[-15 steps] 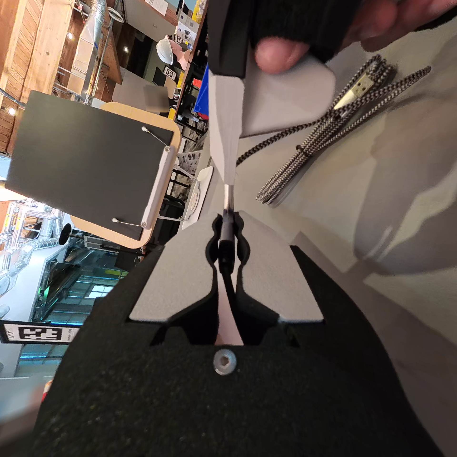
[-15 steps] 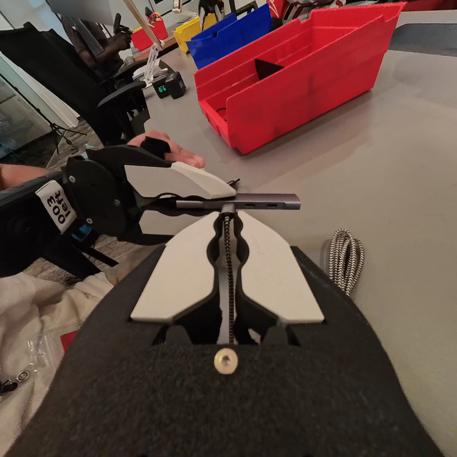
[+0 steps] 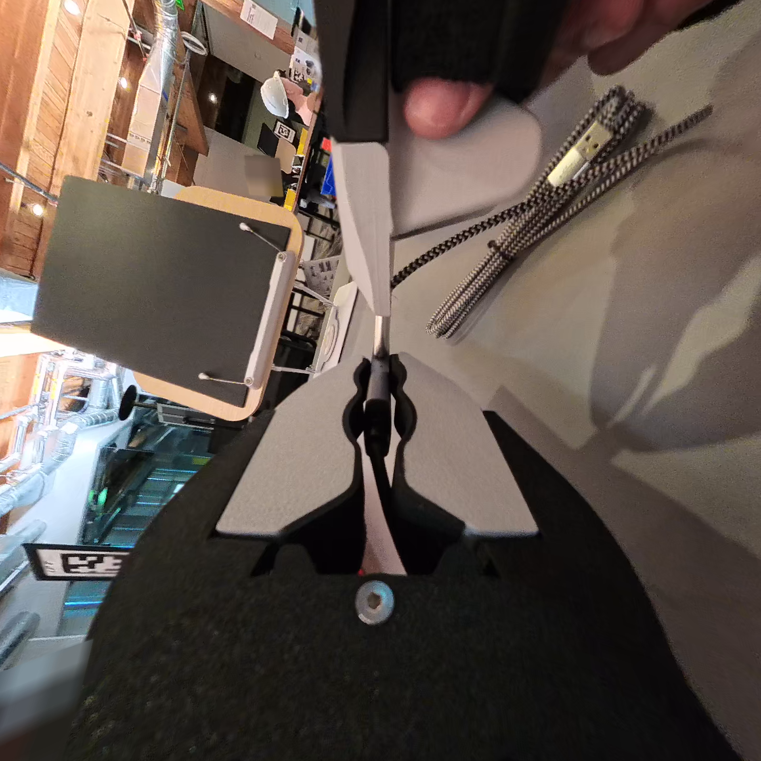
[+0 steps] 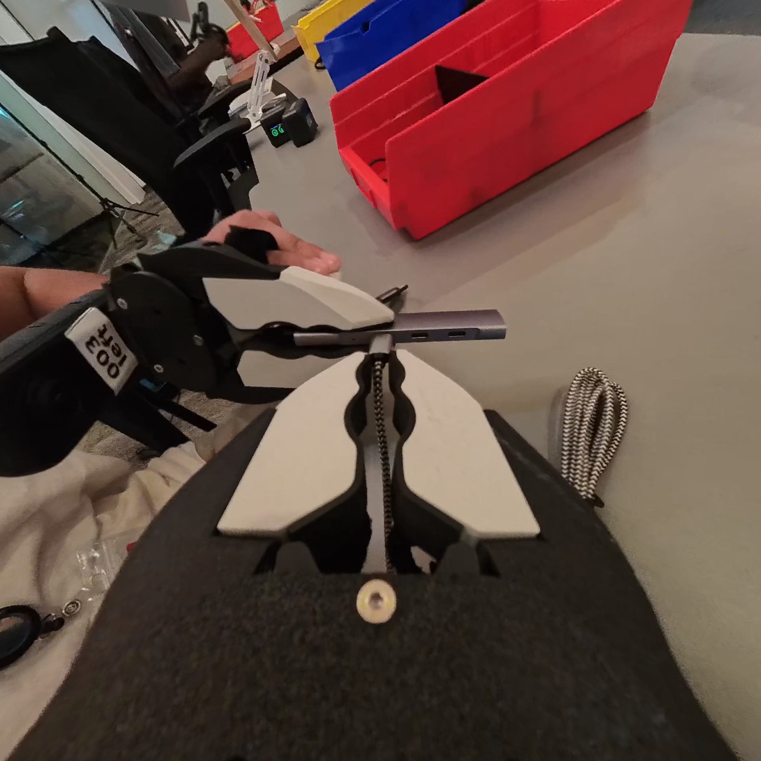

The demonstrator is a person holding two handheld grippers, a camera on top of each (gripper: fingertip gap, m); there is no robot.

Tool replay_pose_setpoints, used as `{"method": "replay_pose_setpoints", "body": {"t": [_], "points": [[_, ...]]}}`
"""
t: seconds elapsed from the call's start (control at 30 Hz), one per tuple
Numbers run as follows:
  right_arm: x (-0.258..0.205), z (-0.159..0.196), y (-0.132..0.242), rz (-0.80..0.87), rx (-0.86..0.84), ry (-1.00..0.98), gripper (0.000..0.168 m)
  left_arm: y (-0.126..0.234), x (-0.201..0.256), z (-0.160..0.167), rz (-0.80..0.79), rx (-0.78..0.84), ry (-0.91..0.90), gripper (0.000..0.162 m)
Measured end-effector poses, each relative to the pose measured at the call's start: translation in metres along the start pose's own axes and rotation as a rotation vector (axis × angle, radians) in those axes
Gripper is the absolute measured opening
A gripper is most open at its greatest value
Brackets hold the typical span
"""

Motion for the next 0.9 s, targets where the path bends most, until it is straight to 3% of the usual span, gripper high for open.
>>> {"method": "replay_pose_setpoints", "body": {"t": [0.33,0.4,0.5,0.6,0.77,0.9], "points": [[0.007,-0.007,0.004,-0.114,0.092,0.006,0.008,0.001,-0.009,-0.003,-0.053,0.035,-0.041,0.009],[0.008,-0.013,0.011,-0.141,0.123,0.066,0.023,0.005,-0.013,-0.007,-0.094,0.061,-0.07,0.009],[0.014,-0.022,0.027,-0.095,0.178,0.176,0.027,0.006,-0.011,-0.004,-0.12,0.035,-0.142,0.009],[0.013,-0.025,0.031,-0.089,0.177,0.152,0.034,0.002,-0.01,0.004,-0.094,-0.012,-0.082,0.009],[0.004,-0.013,0.017,-0.052,0.093,0.253,0.041,0.001,-0.021,0.015,-0.027,0.003,0.219,0.009],[0.016,-0.021,0.025,-0.01,0.111,0.327,0.044,0.009,-0.044,0.028,0.137,0.188,0.824,0.009]]}}
Point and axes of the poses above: each gripper's, where its closed fingertips meet, y back along the fingers, z out of its underside, x = y × z across the jaws, the point moved 8 cm from there along y, back along the fingers, and after that the axes turned 6 degrees about x, right-handed, at the moved point
